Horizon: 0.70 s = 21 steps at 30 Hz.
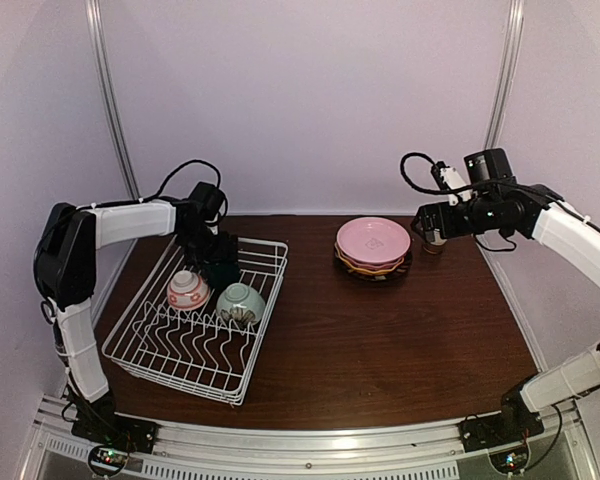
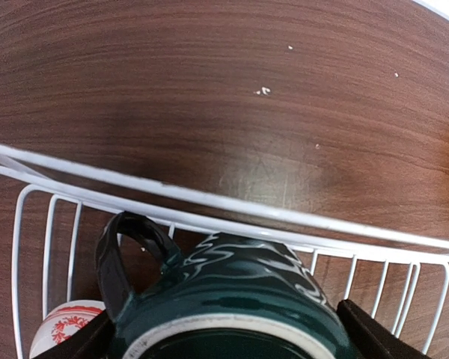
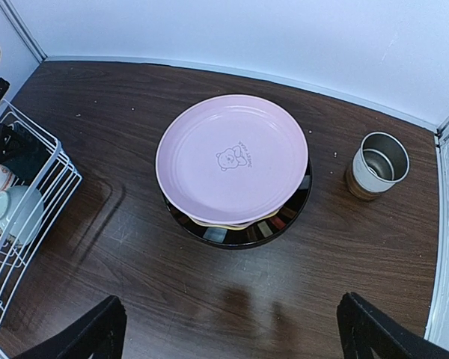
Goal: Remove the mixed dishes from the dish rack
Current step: Grab the cup from the dish rack.
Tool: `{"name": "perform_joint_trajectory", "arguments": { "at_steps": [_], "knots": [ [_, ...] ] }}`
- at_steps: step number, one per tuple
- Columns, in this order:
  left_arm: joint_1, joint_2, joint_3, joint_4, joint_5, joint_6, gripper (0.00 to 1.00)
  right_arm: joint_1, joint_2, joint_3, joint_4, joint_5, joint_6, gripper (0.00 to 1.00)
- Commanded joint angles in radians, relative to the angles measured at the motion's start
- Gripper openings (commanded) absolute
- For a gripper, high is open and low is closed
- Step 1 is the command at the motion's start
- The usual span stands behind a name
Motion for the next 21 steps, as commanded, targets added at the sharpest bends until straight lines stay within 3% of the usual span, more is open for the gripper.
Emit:
{"name": "perform_joint_trajectory", "arguments": {
  "at_steps": [1, 7, 21],
  "knots": [
    [0.005, 0.012, 0.036, 0.016, -0.003, 0.022, 0.70, 0.007, 0.011, -0.004, 0.011, -0.008, 0.003, 1.00],
    [0.004, -0.059, 0.039, 0.010, 0.019, 0.033, 0.60, 0.006, 0.015, -0.006, 0.025, -0.039, 0.010, 1.00],
    [0.004, -0.243, 0.086, -0.053, 0.063, 0.065, 0.59, 0.006, 0.022, -0.012, 0.159, -0.231, 0.083, 1.00]
  ]
}}
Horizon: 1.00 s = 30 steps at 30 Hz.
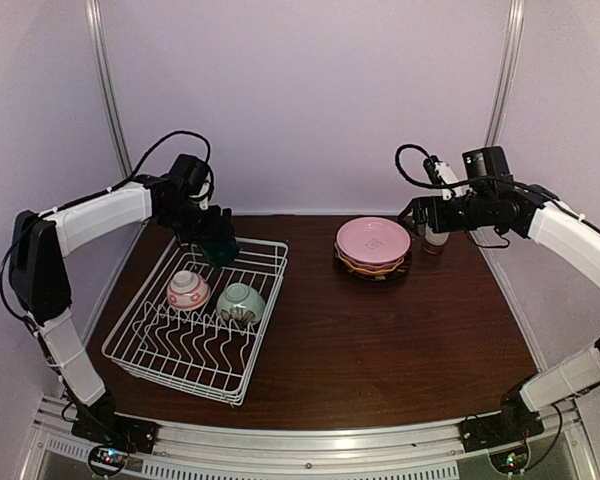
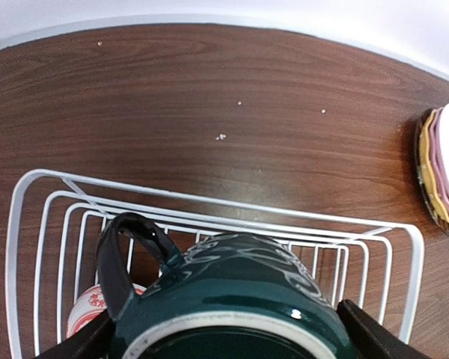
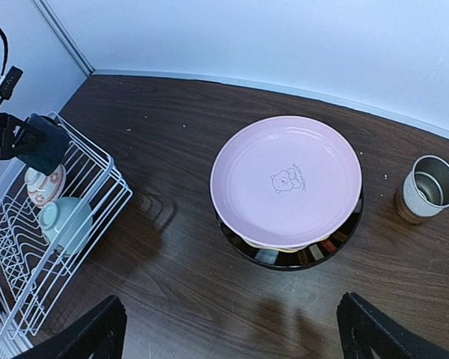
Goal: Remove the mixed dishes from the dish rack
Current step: Grab the cup from the dish rack, then pass from the left arm to the right
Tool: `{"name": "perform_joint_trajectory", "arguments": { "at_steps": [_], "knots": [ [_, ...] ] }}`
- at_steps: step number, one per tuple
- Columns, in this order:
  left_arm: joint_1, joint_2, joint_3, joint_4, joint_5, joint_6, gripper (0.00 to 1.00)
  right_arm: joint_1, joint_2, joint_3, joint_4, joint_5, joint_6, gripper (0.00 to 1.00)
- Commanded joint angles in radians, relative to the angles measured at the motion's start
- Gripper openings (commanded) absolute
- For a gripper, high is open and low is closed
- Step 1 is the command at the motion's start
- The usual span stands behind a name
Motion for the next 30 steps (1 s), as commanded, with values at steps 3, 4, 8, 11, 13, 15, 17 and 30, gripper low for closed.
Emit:
{"name": "perform_joint_trajectory", "arguments": {
  "at_steps": [3, 4, 8, 11, 13, 15, 17, 30],
  "knots": [
    [0.004, -0.154, 0.043, 0.031, 0.097, 0.037, 0.59, 0.006, -0.002, -0.042, 0.168, -0.170, 0.091, 1.00],
    [0.002, -0.174, 0.039, 0.045, 0.140, 0.046, 0.59, 0.006, -0.004, -0.056, 0.212, -0.206, 0.121, 1.00],
    [0.002, -0.269, 0.014, 0.126, 0.245, 0.060, 0.59, 0.035, -0.007, -0.124, 0.418, -0.304, 0.246, 1.00],
    [0.000, -0.330, -0.014, 0.214, 0.330, 0.041, 0.59, 0.086, 0.003, -0.140, 0.542, -0.319, 0.304, 1.00],
    [-0.006, -0.364, -0.028, 0.263, 0.367, 0.028, 0.60, 0.122, 0.014, -0.139, 0.616, -0.323, 0.328, 1.00],
    [-0.018, -0.386, -0.035, 0.297, 0.400, 0.018, 0.60, 0.153, 0.023, -0.136, 0.676, -0.327, 0.349, 1.00],
    [-0.029, -0.399, -0.045, 0.330, 0.434, 0.001, 0.60, 0.179, 0.042, -0.117, 0.713, -0.341, 0.371, 1.00],
    [-0.186, -0.405, -0.127, 0.616, 0.565, -0.147, 0.60, 0.341, 0.186, -0.015, 0.964, -0.382, 0.526, 0.94]
  ]
}}
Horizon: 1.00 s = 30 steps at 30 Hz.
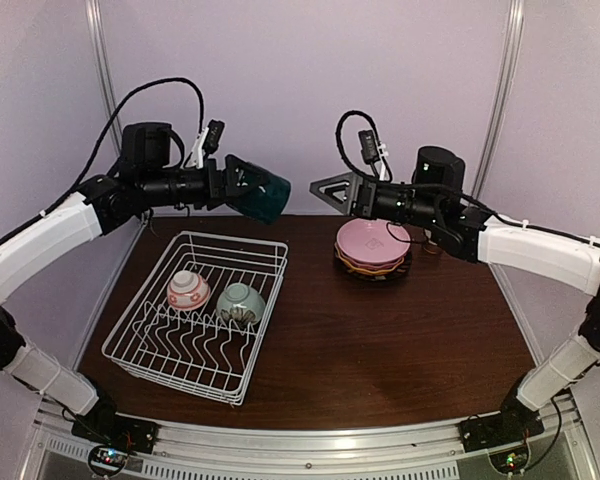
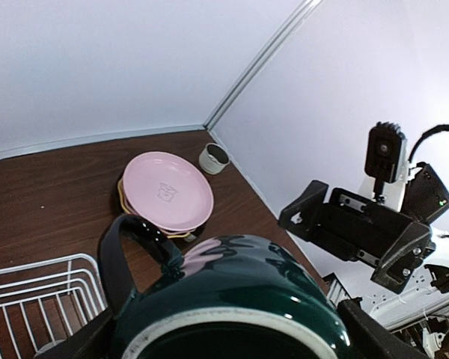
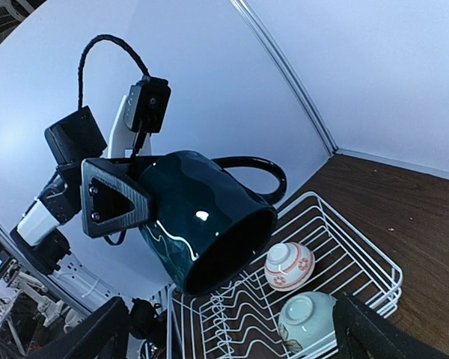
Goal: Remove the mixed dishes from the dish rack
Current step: Pass from the left arm to the right
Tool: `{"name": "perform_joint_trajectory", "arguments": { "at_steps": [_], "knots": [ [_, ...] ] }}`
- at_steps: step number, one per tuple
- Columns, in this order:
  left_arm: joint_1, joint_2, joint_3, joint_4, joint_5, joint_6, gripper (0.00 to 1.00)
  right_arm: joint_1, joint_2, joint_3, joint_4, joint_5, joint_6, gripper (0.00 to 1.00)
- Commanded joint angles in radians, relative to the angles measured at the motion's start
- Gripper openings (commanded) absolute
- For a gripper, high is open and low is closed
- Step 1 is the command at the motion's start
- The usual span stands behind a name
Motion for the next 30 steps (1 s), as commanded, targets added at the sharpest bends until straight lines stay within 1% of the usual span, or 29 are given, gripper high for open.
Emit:
{"name": "perform_joint_trajectory", "arguments": {
  "at_steps": [1, 7, 12, 16, 18, 21, 30],
  "knots": [
    [-0.059, -0.009, 0.001, 0.240, 0.053, -0.044, 0.60, 0.046, 0.032, 0.054, 0.131, -0.033, 0.069, 0.93],
    [-0.103, -0.006, -0.043, 0.382, 0.063, -0.091, 0.59, 0.080, 0.056, 0.040, 0.294, -0.090, 0.217, 0.80],
    [-0.116, -0.006, -0.065, 0.445, 0.060, -0.107, 0.59, 0.094, 0.048, 0.019, 0.368, -0.104, 0.289, 0.71],
    [-0.118, -0.010, -0.082, 0.491, 0.062, -0.119, 0.58, 0.105, 0.054, 0.008, 0.429, -0.117, 0.349, 0.60],
    [-0.118, -0.012, -0.093, 0.517, 0.061, -0.125, 0.58, 0.114, 0.058, 0.006, 0.442, -0.119, 0.365, 0.52],
    [-0.118, -0.018, -0.112, 0.549, 0.059, -0.136, 0.58, 0.121, 0.060, 0.001, 0.454, -0.116, 0.373, 0.45],
    [-0.118, -0.025, -0.181, 0.692, 0.047, -0.196, 0.57, 0.136, 0.069, -0.019, 0.550, -0.110, 0.435, 0.29]
  ]
}}
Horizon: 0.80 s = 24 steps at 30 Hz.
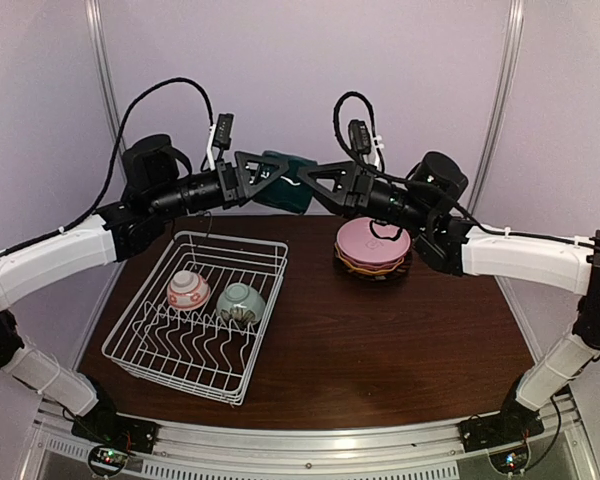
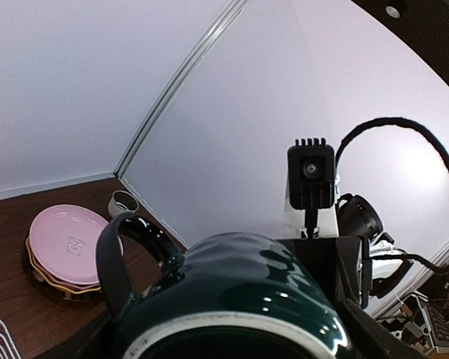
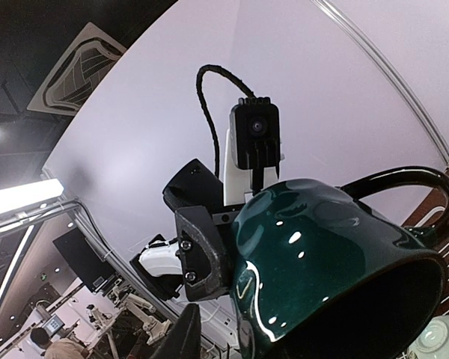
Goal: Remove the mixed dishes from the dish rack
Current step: Pass from the left arm to the right
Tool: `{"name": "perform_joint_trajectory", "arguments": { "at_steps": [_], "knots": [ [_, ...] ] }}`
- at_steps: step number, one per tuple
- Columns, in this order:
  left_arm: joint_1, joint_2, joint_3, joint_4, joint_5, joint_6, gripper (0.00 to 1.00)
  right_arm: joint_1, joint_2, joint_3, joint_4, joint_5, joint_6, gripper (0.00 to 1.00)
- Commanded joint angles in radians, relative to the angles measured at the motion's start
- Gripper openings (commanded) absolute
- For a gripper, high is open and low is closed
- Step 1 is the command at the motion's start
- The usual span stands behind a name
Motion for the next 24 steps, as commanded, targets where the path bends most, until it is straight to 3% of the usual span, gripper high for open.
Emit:
{"name": "perform_joint_trajectory", "arguments": {
  "at_steps": [1, 11, 15, 18, 24],
  "knots": [
    [-0.002, -0.023, -0.019, 0.175, -0.017, -0.038, 0.56, 0.021, 0.009, -0.009, 0.111, -0.018, 0.038, 0.26],
    [-0.002, -0.022, -0.055, 0.233, -0.030, -0.061, 0.57, 0.027, 0.014, -0.009, 0.164, -0.020, 0.083, 0.00],
    [-0.002, -0.023, -0.056, 0.221, -0.039, -0.062, 0.73, 0.027, 0.000, -0.007, 0.151, -0.014, 0.081, 0.00],
    [-0.002, -0.028, -0.052, 0.186, -0.049, -0.050, 0.94, 0.026, -0.016, -0.001, 0.098, -0.005, 0.053, 0.00],
    [-0.001, -0.045, -0.037, 0.081, -0.072, -0.005, 0.97, 0.003, -0.068, 0.046, -0.157, 0.023, -0.086, 0.00]
  ]
}}
